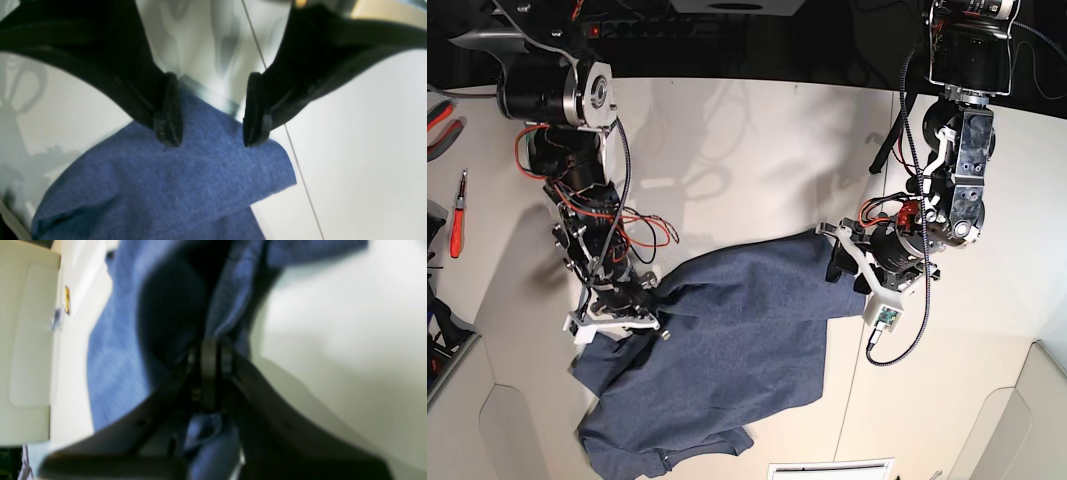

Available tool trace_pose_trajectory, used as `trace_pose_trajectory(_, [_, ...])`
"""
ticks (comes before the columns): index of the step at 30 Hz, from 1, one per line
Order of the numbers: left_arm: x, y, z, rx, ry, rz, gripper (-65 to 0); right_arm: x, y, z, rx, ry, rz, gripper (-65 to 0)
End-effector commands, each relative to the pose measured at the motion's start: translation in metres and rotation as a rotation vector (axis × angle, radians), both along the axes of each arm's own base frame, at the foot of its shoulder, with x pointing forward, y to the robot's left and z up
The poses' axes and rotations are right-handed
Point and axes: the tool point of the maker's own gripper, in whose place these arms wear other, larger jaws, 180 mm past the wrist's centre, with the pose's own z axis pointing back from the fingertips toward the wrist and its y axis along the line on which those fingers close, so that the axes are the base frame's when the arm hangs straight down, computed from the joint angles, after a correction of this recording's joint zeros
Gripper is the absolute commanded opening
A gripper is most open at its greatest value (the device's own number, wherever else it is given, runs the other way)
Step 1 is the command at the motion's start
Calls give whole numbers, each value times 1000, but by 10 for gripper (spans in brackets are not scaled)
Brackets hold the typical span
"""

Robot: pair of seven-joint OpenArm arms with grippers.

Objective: Layout the t-shirt on the table in an organized manner, then fold the t-shirt properly
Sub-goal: 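Pull the held edge with the right gripper away from the left gripper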

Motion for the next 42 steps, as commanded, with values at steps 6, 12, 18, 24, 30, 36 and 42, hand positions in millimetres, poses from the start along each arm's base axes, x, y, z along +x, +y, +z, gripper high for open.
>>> trace_pose_trajectory(6, [11,0,16,-8,-52,-2,-321,-29,-2,22,42,-105,20,-650])
trace_pose_trajectory(12, [11,0,16,-10,-53,-2,-321,-67,-7,51,32,-182,41,-650])
trace_pose_trajectory(18, [11,0,16,-11,-54,-2,-321,-92,-7,71,5,-211,86,-650])
trace_pose_trajectory(24, [13,-2,20,-30,-72,0,-321,-107,12,76,12,-212,220,-287])
trace_pose_trajectory(30, [13,-2,21,-34,-75,1,-321,-93,2,91,-37,-294,184,-270])
trace_pose_trajectory(36, [13,-2,20,-33,-74,1,-321,-61,-43,102,-230,-268,64,-270])
trace_pose_trajectory(42, [13,-2,21,-33,-75,1,-321,-58,-103,105,-255,-250,-91,-270])
